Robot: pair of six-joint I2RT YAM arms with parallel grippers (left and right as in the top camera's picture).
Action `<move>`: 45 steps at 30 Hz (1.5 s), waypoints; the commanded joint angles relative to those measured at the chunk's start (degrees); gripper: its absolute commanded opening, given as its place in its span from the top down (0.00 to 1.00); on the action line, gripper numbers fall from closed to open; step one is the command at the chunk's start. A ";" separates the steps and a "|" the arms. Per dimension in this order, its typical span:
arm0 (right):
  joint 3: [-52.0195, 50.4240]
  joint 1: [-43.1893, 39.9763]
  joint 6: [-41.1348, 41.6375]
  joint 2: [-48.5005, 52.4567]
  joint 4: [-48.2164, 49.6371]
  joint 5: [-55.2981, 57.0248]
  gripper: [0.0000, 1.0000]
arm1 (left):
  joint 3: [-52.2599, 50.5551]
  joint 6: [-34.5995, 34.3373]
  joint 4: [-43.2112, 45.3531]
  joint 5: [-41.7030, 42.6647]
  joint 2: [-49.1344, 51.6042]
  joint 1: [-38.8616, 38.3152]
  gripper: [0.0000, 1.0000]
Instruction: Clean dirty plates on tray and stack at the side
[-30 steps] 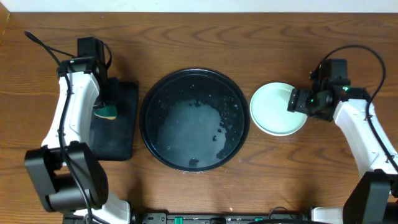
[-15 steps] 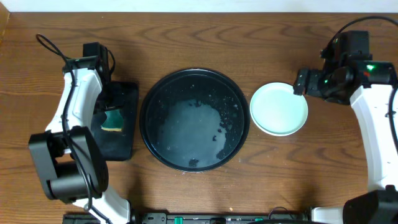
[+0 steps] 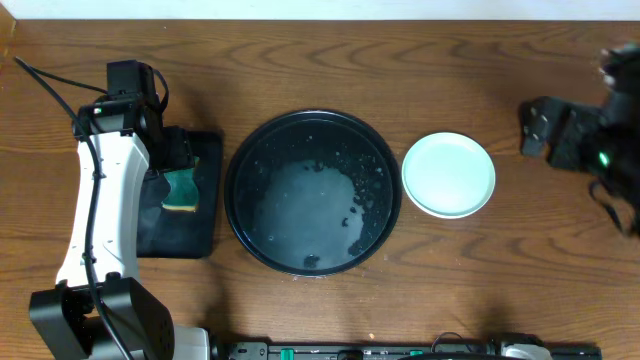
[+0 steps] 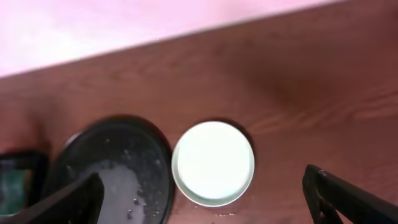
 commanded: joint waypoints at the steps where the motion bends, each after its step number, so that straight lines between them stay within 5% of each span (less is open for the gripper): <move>1: 0.63 0.02 -0.63 -5.46 -0.55 -0.79 0.01 | 0.76 0.20 -0.26 -0.28 0.15 0.13 0.26; 13: -5.62 -0.52 -2.64 -17.29 0.98 5.16 0.01 | 0.76 0.20 -0.24 -0.28 0.15 0.13 0.26; 25: -66.58 -1.42 -3.63 -43.67 55.21 0.02 0.01 | 0.76 0.20 -0.24 -0.28 0.15 0.13 0.26; 31: -90.97 0.11 -3.65 -56.11 73.37 0.09 0.01 | 0.76 0.20 -0.24 -0.28 0.15 0.13 0.26; 38: -102.60 1.05 -3.65 -66.62 75.73 1.86 0.01 | 0.76 0.20 -0.24 -0.28 0.15 0.13 0.25; 45: -102.55 1.09 -3.65 -69.99 68.63 1.84 0.01 | 0.76 0.20 -0.24 -0.28 0.15 0.13 0.25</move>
